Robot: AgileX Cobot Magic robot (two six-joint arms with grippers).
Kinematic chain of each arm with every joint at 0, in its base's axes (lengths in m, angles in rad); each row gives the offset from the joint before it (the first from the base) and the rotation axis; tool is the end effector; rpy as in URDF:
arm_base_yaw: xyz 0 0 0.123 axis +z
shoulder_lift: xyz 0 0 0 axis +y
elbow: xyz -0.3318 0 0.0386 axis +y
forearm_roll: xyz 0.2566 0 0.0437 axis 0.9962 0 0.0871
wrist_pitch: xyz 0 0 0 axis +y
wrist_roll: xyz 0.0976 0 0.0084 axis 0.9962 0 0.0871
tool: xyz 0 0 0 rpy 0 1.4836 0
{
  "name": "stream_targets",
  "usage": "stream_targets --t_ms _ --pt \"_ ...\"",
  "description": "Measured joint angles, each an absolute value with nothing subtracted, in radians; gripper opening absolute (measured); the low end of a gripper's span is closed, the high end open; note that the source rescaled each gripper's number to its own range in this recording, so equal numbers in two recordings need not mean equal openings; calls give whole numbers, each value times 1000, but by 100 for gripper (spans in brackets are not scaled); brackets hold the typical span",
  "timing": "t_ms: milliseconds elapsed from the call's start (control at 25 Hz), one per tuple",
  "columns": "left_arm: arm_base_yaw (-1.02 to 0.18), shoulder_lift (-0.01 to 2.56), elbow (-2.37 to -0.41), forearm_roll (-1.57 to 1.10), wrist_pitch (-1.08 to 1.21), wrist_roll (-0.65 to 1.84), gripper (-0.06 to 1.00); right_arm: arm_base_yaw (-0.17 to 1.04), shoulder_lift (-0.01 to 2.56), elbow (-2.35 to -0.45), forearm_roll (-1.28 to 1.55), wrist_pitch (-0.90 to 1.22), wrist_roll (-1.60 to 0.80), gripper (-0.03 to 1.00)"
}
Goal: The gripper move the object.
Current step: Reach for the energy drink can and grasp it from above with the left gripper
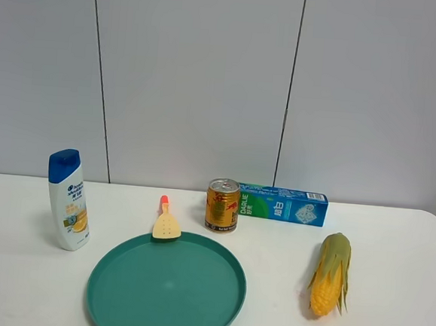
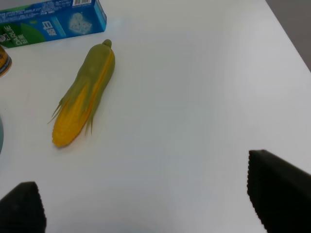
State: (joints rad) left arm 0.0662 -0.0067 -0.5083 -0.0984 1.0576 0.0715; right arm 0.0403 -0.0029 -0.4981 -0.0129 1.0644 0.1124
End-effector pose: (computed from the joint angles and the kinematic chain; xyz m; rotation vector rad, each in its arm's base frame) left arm -0.0419 -0.0112 0.2809 0.0106 2.0224 -0.0302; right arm -0.0408 -0.0028 0.2772 0.0744 2.0465 0.0798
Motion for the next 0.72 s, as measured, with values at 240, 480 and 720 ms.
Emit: stream_targets --t_ms 240,480,720 --pt "66 -7 -508 -98 1058 71 15 40 -3 -498 -13 1064 112 100" --pt "66 -7 -508 -98 1058 71 15 40 -3 -498 -13 1064 112 100" --pt "66 -7 -508 -98 1058 71 15 40 -3 -498 -13 1064 112 100"
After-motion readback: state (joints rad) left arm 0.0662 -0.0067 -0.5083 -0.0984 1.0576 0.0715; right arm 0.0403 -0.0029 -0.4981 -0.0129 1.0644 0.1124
